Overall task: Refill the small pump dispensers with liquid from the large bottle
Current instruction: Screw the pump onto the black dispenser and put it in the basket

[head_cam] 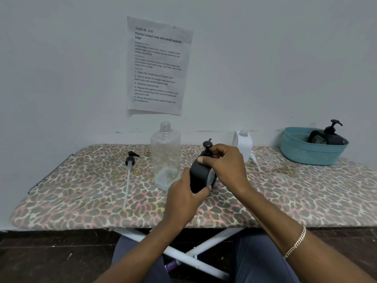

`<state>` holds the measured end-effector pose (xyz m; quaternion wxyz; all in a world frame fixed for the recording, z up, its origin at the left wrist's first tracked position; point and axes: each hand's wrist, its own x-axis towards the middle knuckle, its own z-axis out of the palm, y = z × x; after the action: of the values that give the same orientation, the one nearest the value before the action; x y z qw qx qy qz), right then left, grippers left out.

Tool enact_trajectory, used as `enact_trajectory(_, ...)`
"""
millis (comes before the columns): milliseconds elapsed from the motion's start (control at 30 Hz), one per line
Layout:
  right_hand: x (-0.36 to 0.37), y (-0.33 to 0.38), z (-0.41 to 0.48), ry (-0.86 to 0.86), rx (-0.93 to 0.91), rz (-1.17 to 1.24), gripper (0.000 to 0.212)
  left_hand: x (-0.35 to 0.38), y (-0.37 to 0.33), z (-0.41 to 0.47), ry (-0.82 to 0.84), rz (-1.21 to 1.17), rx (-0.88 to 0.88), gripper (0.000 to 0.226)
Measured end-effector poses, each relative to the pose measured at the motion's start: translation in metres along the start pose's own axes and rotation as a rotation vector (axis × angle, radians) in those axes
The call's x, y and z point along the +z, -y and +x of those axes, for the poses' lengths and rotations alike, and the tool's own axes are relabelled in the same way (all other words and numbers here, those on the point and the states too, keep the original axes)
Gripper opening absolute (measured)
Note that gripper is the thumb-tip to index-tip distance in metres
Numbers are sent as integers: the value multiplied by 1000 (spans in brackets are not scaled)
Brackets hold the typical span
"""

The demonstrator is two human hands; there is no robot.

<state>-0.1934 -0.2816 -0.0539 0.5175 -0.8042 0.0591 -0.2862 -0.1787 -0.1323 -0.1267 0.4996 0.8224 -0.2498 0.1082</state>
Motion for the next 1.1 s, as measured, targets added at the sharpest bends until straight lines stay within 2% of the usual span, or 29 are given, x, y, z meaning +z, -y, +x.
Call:
enact_trajectory(267, 6, 3, -8, -69, -51, 15, 13, 2, -2, -3, -61, 78, 29, 40)
enact_trajectory(500, 7, 0, -3, -26, -66, 26, 15, 1, -4, -3, -63, 66, 11, 37)
enact_trajectory(833, -13, -15, 22, 257, -15, 48, 29, -2, -4, -2, -37, -19, -44, 37)
enact_trajectory(933, -24, -19, 30, 405, 3, -51, 45, -4, -5, -1, -28, -47, -51, 35)
enact_trajectory(1100, -45, -16, 38, 637, -10, -90, 46, -4, -3, 2, -19, -88, -58, 31)
